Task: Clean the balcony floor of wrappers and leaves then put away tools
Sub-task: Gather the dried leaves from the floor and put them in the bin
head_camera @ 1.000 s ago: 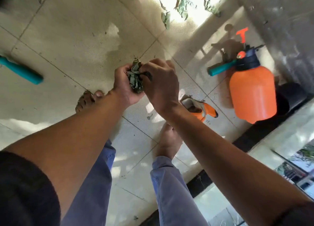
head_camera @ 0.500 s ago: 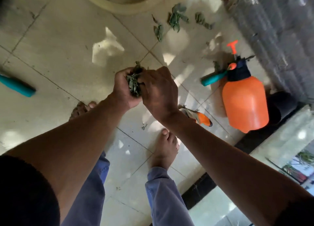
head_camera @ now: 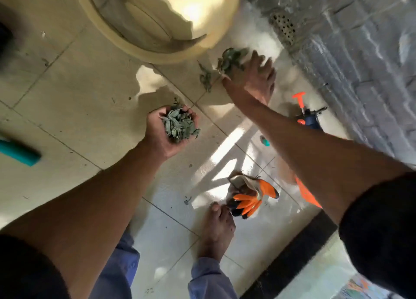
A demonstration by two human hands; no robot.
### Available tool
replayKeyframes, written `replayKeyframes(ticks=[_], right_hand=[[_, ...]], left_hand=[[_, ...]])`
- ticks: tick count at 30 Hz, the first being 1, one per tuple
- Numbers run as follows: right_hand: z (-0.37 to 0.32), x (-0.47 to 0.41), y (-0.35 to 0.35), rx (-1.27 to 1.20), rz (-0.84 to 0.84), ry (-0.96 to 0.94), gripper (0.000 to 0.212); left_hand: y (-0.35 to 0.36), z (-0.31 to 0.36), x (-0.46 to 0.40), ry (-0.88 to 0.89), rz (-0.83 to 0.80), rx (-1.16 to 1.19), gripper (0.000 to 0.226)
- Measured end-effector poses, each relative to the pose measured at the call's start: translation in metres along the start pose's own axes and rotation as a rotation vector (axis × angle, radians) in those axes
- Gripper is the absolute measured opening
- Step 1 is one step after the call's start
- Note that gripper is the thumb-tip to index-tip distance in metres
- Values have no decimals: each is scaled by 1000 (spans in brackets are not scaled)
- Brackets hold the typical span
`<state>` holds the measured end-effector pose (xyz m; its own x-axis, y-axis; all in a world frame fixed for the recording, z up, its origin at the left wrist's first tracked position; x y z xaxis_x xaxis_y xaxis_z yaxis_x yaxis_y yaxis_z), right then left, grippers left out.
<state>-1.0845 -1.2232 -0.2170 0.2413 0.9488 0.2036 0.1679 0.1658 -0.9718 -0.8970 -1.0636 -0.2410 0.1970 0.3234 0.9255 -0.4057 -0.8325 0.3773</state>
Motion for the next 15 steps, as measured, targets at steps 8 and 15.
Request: replayKeyframes(ticks=[8, 15], right_hand=[[-57, -8, 21, -23, -97, -315, 101], [-110, 43, 39, 6, -46, -519, 71]], left_hand=[[-12, 12, 8, -26, 15, -61, 30], [-16, 9, 18, -20, 55, -30, 32]])
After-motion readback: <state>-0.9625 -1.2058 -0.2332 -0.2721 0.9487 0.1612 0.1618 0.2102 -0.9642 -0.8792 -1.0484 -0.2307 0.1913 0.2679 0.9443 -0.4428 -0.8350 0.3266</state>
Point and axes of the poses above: each hand's wrist, its own x-axis away from the middle knuckle, its own y-axis out of the palm, z = x × y, the point moved 10 cm from there along -x, towards the middle knuckle, and after that the axes turned 13 degrees about z, right-handed, at the moved point
